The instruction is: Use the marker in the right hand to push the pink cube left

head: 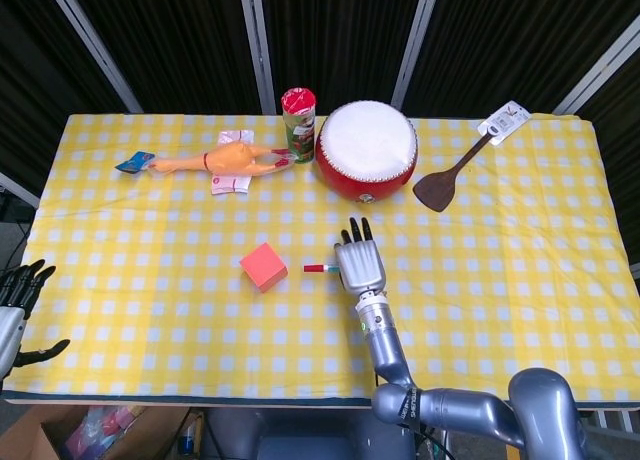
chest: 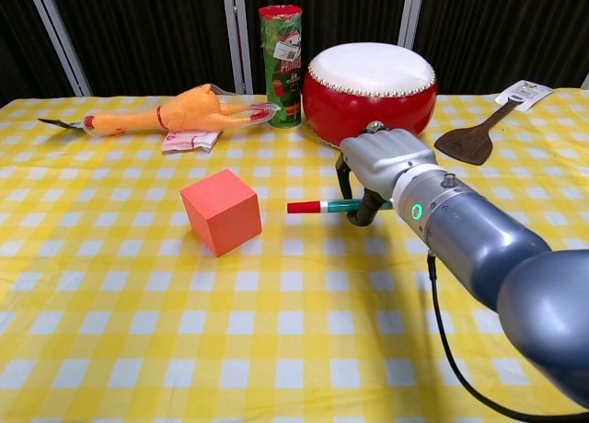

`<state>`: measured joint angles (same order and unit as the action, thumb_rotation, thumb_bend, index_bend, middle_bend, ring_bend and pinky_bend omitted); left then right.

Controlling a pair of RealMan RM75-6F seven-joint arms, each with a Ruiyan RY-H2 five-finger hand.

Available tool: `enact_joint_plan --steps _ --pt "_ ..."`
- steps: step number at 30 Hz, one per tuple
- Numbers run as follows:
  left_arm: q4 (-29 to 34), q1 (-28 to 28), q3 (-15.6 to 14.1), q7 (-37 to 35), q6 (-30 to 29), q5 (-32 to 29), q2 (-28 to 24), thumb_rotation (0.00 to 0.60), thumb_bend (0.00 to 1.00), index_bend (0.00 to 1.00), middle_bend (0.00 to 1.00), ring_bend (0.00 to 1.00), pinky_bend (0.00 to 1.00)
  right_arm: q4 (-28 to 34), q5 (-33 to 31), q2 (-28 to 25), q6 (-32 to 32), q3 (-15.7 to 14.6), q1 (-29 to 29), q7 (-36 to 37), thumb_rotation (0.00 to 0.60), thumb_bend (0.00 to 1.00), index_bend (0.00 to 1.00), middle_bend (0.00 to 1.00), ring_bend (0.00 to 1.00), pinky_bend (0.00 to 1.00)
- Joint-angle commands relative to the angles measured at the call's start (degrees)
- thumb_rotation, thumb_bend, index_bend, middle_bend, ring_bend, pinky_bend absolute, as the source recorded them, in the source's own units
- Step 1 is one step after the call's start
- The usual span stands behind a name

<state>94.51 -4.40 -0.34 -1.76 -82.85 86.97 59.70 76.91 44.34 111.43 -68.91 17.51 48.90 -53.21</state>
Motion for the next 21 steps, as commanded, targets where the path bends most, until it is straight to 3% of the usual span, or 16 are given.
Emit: enact_joint_plan --steps 1,10,21 --pt "-0.04 0.01 0.02 0.09 0.03 -0.11 0.02 0.6 0.0 0.0 0.0 0.0 0.0 0.0 0.15 -0.48 0.11 -0.44 -0.41 0.33 0.6 0.51 0.64 0.26 0.04 0.06" --pt "-0.09 0.0 0.02 0.4 0.1 -0.19 0.06 0.6 0.0 0.0 0.0 0.0 0.0 0.28 0.89 -3.41 -0.09 -0.95 -1.86 1.72 0.6 0.51 0.64 0.26 0.04 0.06" --pt "-0.13 0.0 0.05 0.7 0.08 -0.2 0.13 0.6 0.0 0.0 0.0 0.0 0.0 3.3 1.32 -11.3 -0.75 -1.88 -5.25 3.38 0.6 0.51 0.64 0.26 0.04 0.06"
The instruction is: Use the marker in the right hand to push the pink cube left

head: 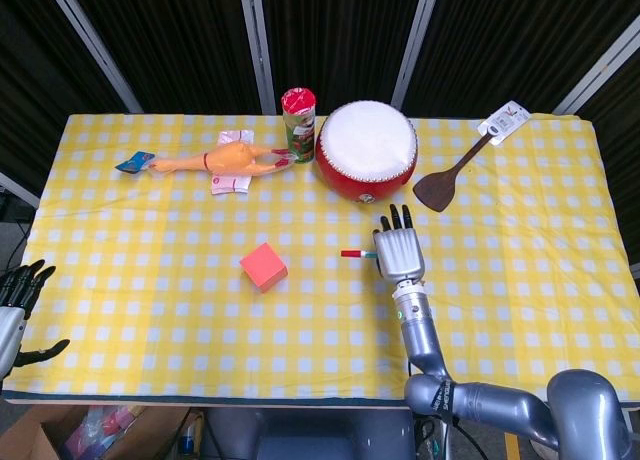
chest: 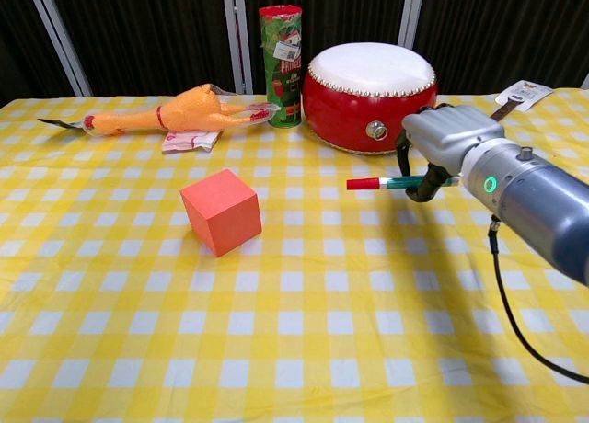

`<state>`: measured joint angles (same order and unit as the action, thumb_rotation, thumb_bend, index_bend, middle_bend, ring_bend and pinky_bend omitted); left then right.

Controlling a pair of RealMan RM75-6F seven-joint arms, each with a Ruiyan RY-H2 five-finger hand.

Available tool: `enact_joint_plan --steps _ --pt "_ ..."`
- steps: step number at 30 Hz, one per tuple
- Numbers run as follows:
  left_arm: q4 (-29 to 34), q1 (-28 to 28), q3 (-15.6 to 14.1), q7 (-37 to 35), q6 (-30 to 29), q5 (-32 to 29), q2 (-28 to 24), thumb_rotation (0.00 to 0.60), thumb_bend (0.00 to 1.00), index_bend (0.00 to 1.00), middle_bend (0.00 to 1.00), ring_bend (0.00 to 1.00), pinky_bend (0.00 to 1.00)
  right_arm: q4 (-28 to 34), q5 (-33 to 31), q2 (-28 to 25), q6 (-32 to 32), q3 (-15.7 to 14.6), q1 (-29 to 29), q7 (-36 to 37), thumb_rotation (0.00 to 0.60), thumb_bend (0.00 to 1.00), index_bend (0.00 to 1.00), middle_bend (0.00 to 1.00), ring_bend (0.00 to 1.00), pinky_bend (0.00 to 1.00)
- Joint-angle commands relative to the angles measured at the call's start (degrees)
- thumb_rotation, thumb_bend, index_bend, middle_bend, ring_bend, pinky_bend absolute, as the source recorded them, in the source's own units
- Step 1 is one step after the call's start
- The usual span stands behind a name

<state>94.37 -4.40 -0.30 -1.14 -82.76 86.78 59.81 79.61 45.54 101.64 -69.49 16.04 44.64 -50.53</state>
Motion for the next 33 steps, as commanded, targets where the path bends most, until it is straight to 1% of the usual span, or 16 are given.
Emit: enact_joint_plan --steps 1,7,12,17,19,23,26,28,30,33 --pt "0.0 0.01 0.0 0.17 -0.04 0.02 0.05 0.6 0.0 0.0 0.0 0.0 0.0 0.72 0.07 -2.11 -0.16 -0.59 -1.4 1.02 0.6 0.51 0.64 0.26 0.04 0.06" --pt "0.01 0.08 -0.08 0.8 -0.07 0.01 0.22 0.6 0.0 0.0 0.0 0.0 0.0 1.26 0.53 -6.19 0.9 -2.8 -4.27 3.78 0.6 0.51 0.64 0.26 0.04 0.06" --pt "0.15 0.09 -0.06 1.12 0.06 -0.23 0.28 0.6 0.0 0.0 0.0 0.0 0.0 1.1 1.89 -8.47 2.32 -4.73 -6.21 6.92 0.6 0.51 0.64 0.26 0.04 0.06" --pt "-0.01 0.1 -0.11 2.06 -0.15 0.04 0.55 0.6 0.0 0.0 0.0 0.0 0.0 0.0 2.9 -8.97 3.11 -5.81 -7.25 9.01 0.6 0.51 0.64 0.26 0.04 0.06" --pt "-0.05 0.16 -0.15 2.36 -0.32 0.19 0.71 0.6 0.0 0.0 0.0 0.0 0.0 -0.5 3.02 -8.74 3.09 -5.89 -7.54 9.61 0.6 0.51 0.62 0.26 0.04 0.06" --pt "-0.19 0.28 -0.07 2.71 -0.63 0.19 0.88 0.6 0.0 0.0 0.0 0.0 0.0 -0.86 2.87 -8.46 2.67 -5.83 -7.95 9.8 0.6 0.51 0.55 0.26 0.04 0.06" --pt "-0.26 0.31 0.03 2.79 -0.69 0.01 0.94 0.6 0.0 0.0 0.0 0.0 0.0 -0.49 2.74 -8.66 2.14 -5.68 -8.19 9.48 0.6 0.51 0.46 0.23 0.03 0.06" --pt "-0.29 0.34 0.05 2.83 -0.75 -0.01 0.97 0.6 0.0 0.0 0.0 0.0 0.0 -0.09 2.74 -8.94 1.73 -5.72 -8.43 9.2 0.6 0.51 0.38 0.19 0.01 0.06" --pt "-0.32 0.38 0.06 2.85 -0.81 -0.04 0.97 0.6 0.0 0.0 0.0 0.0 0.0 0.56 2.45 -9.43 1.41 -5.84 -8.74 8.67 0.6 0.51 0.32 0.17 0.0 0.06" --pt "-0.36 0.42 0.08 2.86 -0.91 -0.02 0.97 0.6 0.0 0.0 0.0 0.0 0.0 1.86 2.16 -10.45 0.89 -6.0 -9.21 8.01 0.6 0.51 0.26 0.14 0.0 0.06"
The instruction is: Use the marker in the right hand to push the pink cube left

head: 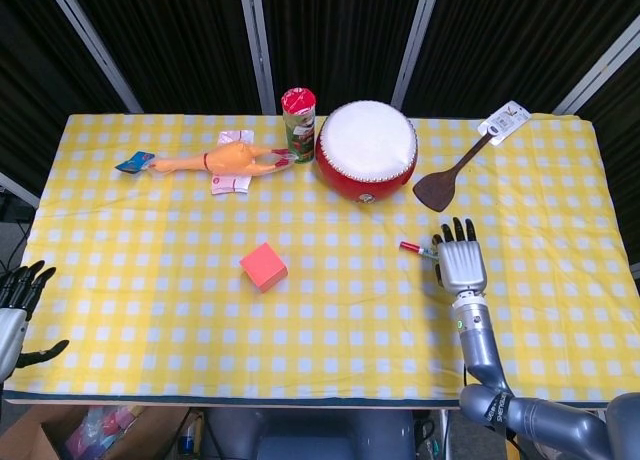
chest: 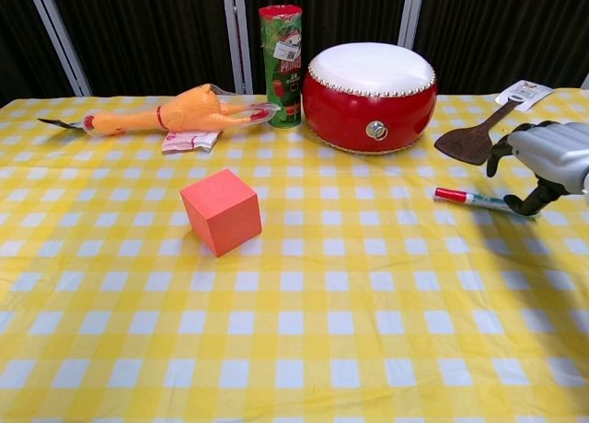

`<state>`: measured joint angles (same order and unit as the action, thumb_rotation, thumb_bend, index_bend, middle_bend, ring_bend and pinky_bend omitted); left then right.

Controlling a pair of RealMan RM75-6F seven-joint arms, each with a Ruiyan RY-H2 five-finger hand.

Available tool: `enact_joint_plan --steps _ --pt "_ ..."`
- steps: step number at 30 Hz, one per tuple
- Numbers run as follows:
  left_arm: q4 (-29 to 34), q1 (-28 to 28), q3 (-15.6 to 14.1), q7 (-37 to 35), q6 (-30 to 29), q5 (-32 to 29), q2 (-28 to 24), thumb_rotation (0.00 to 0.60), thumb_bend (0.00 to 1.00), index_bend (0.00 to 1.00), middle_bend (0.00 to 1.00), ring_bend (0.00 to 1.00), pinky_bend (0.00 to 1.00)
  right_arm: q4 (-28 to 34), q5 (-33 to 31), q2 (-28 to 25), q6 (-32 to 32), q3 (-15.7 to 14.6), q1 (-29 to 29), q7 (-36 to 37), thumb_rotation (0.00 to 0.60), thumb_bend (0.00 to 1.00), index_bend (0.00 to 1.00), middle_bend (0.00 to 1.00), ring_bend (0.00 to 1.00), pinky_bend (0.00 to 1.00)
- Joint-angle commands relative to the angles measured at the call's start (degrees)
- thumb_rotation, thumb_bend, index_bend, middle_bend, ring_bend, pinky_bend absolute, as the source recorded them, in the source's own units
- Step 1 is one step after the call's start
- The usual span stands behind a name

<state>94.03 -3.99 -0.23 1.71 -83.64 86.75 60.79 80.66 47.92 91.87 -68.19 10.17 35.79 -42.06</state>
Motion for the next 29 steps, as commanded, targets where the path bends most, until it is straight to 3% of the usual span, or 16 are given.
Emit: enact_joint_plan --steps 1,9,15,18,23,29 --pt "-0.02 0.03 0.01 0.04 -0.08 0.04 0.0 0.6 0.0 0.0 0.0 0.0 0.0 1.23 -0.23 -1.0 -0.6 -0.19 -0.52 -0.59 0.6 0.51 0.25 0.13 0.0 0.06" --pt "-0.18 0.26 0.21 0.1 -0.71 0.01 0.16 0.6 0.0 0.0 0.0 0.0 0.0 10.01 4.14 -7.49 -4.24 -2.49 -3.78 0.73 0.6 0.51 0.16 0.08 0.0 0.04" --pt "-1.1 0.71 0.57 0.04 -1.95 0.02 0.67 0.6 0.0 0.0 0.0 0.0 0.0 18.95 15.42 -17.56 -9.75 -7.46 -9.91 8.85 0.6 0.47 0.02 0.01 0.0 0.01" --pt "-1.59 0.96 0.76 0.63 -2.54 -0.13 1.09 0.6 0.0 0.0 0.0 0.0 0.0 21.16 21.38 -22.34 -13.15 -10.32 -13.7 14.53 0.6 0.44 0.0 0.0 0.0 0.0" --pt "-1.97 1.46 0.91 1.93 -3.75 0.02 1.77 0.6 0.0 0.0 0.0 0.0 0.0 21.24 29.59 -27.49 -18.45 -14.42 -19.54 25.01 0.6 0.38 0.0 0.0 0.0 0.0" --pt "-2.95 1.81 1.71 3.29 -5.34 -0.16 3.23 0.6 0.0 0.0 0.0 0.0 0.0 16.71 35.81 -28.85 -22.75 -17.63 -24.51 31.61 0.6 0.27 0.0 0.0 0.0 0.0"
